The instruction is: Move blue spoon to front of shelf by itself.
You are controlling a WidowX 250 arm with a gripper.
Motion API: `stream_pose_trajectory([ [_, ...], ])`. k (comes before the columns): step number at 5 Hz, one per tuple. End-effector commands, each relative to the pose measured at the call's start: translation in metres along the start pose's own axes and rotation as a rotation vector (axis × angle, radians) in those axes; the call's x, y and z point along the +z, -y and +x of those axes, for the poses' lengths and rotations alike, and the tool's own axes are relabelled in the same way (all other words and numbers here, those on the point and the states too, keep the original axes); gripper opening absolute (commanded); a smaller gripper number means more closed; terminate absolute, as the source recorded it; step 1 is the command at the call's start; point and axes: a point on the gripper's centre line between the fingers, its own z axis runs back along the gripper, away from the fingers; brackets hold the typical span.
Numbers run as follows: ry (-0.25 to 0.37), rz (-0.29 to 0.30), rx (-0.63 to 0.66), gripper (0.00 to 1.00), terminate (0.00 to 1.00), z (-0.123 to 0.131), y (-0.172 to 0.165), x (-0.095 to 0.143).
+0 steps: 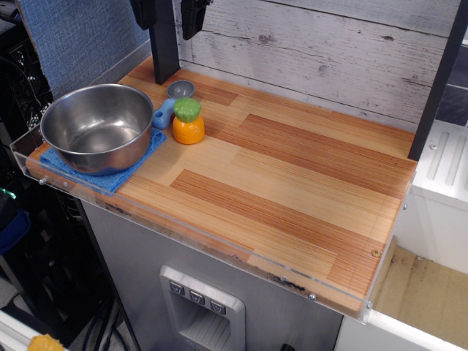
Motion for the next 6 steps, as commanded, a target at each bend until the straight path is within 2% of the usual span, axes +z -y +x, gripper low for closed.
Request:
stream_pose_trajectory([
  [1, 0.112, 0.013, -0.055, 1.0, 0.0, -0.02, -0.016, 0.028],
  [3, 0.025, 0.059, 0.035, 1.0, 0.0, -0.021, -0.043, -0.002],
  [6, -0.026, 0.087, 0.079, 1.0, 0.0, -0.007, -0.032, -0.033],
])
